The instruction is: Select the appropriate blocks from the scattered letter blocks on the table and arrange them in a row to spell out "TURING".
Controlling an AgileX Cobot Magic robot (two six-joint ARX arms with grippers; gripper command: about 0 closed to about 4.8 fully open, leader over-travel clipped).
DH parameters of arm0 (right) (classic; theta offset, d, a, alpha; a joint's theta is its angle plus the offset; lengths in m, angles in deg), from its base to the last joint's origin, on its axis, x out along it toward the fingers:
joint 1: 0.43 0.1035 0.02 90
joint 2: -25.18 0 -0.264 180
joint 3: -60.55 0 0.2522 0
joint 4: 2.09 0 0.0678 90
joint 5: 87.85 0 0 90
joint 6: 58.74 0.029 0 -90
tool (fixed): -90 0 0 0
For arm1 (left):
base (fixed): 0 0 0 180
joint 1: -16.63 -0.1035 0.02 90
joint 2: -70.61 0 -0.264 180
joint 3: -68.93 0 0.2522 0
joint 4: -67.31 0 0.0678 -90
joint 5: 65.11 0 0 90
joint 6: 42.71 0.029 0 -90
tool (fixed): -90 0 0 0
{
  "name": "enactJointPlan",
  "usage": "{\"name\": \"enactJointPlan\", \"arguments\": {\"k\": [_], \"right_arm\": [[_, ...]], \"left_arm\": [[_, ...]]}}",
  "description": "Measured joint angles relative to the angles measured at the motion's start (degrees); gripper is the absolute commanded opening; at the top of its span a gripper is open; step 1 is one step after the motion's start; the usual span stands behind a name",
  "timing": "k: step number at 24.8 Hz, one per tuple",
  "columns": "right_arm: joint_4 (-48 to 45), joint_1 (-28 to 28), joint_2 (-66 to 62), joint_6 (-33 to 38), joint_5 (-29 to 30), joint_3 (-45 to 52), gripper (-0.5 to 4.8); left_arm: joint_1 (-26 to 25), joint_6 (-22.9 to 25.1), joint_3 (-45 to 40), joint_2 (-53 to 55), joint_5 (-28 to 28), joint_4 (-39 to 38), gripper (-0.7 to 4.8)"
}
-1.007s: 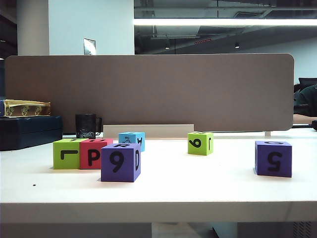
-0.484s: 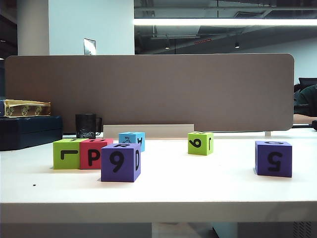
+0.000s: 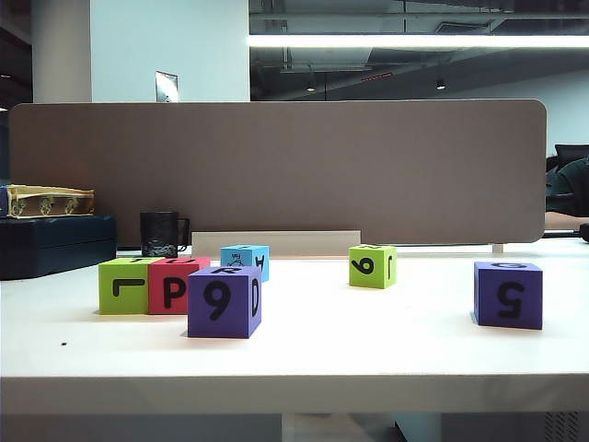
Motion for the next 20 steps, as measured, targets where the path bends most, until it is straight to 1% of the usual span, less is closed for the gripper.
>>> {"name": "enactJointPlan", "arguments": {"k": [4, 9, 16, 20], "right_arm": [[1.66, 0.0, 0.0, 0.0, 0.66, -0.98, -0.02], [3.52, 0.0, 0.0, 0.0, 3.63, -3.02, -0.02], [3.91, -0.02, 0.0, 0.0, 3.96, -4.72, -0.02], [5.11, -0.02, -1.07, -0.24, 4.07, -7.48, -0.02]], "left_arm": [[0.0, 0.0, 0.0, 0.0, 0.0, 0.0, -0.06], [0.0, 0.0, 0.0, 0.0, -0.02, 0.0, -0.06], [0.0, 0.0, 0.0, 0.0, -0.11, 0.0, -0.06], [0.0, 0.0, 0.0, 0.0, -0.13, 0.0, -0.06]]}}
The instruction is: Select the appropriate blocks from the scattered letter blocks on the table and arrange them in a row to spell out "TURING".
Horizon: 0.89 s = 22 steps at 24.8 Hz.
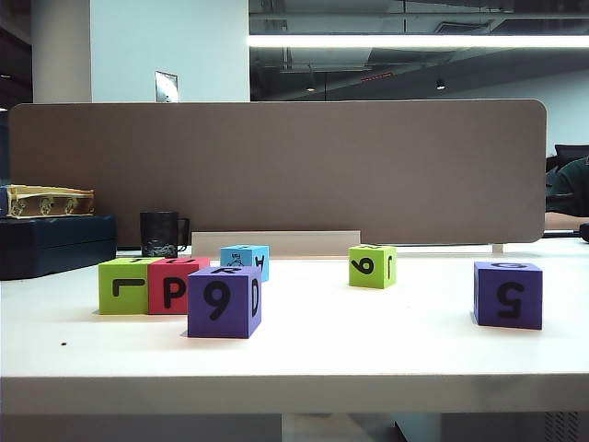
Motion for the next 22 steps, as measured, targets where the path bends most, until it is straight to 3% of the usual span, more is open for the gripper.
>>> {"name": "enactJointPlan", "arguments": {"k": [8, 22], "right_arm": [[1.36, 0.0, -9.97, -0.2, 0.48, -6.73, -0.01], [1.51, 0.04, -23.61, -0.61, 13.2, -13.09, -0.01]], "left_arm": [[0.0, 0.0, 0.0, 0.0, -0.24, 0.0, -0.06], [0.0, 0.0, 0.0, 0.0, -0.26, 0.0, -0.06]]}}
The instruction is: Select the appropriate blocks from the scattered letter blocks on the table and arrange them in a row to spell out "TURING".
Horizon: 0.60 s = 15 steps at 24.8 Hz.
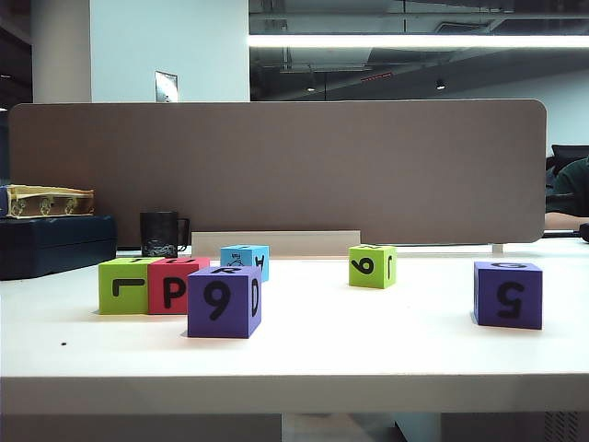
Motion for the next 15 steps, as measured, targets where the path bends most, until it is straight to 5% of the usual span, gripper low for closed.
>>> {"name": "enactJointPlan", "arguments": {"k": [10, 15], "right_arm": [[2.32, 0.0, -2.45, 0.02, 9.99, -2.71, -0.01], [3.26, -0.02, -2.43, 0.0, 10.29, -3.06, -0.02]], "left_arm": [[0.0, -0.02, 0.0, 0.0, -0.7, 0.0, -0.06], [0.0, -0.2, 0.0, 0.0, -2.49, 0.02, -0.06]]}}
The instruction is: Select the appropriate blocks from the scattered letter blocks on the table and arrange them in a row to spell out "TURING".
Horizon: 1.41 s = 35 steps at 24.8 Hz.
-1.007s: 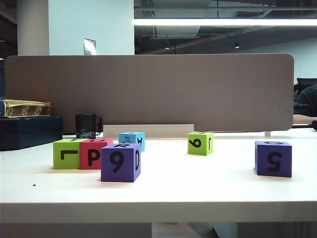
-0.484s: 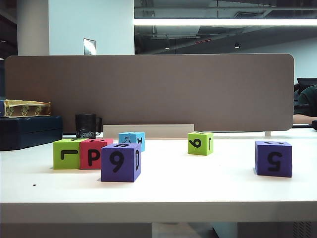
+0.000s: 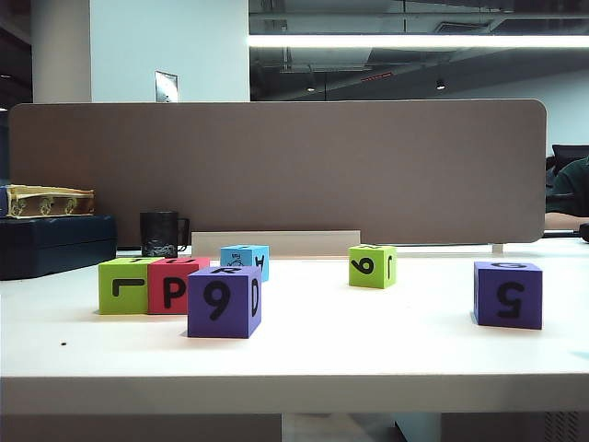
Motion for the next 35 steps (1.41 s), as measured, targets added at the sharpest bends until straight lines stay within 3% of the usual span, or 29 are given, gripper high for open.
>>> {"name": "enactJointPlan", "arguments": {"k": [6, 15, 21, 28, 35], "right_arm": [[0.02, 0.0, 0.0, 0.0, 0.0, 0.0, -0.01], [2.99, 0.0, 0.0, 0.0, 0.0, 0.0, -0.01], [3.02, 0.0, 0.0, 0.0, 0.02, 0.0, -0.01], [3.26, 0.0, 0.02, 0.0, 0.02, 0.0, -0.01], [3.41, 0.0, 0.02, 0.02, 0.02, 0.0, -0.01]], "left_arm": [[0.0, -1.62, 1.33, 0.0, -7.08, -1.05, -0.06], [0.0, -3.32, 10.58, 0.0, -8.33, -4.24, -0.05], [0.0, -9.88, 16.06, 2.03, -10.14, -6.03, -0.06], [0.02, -10.01, 20.22, 11.3, -16.44, -6.21, -0.05], [0.02, -5.42, 27.5, 25.33, -22.73, -6.56, -0.06]]}}
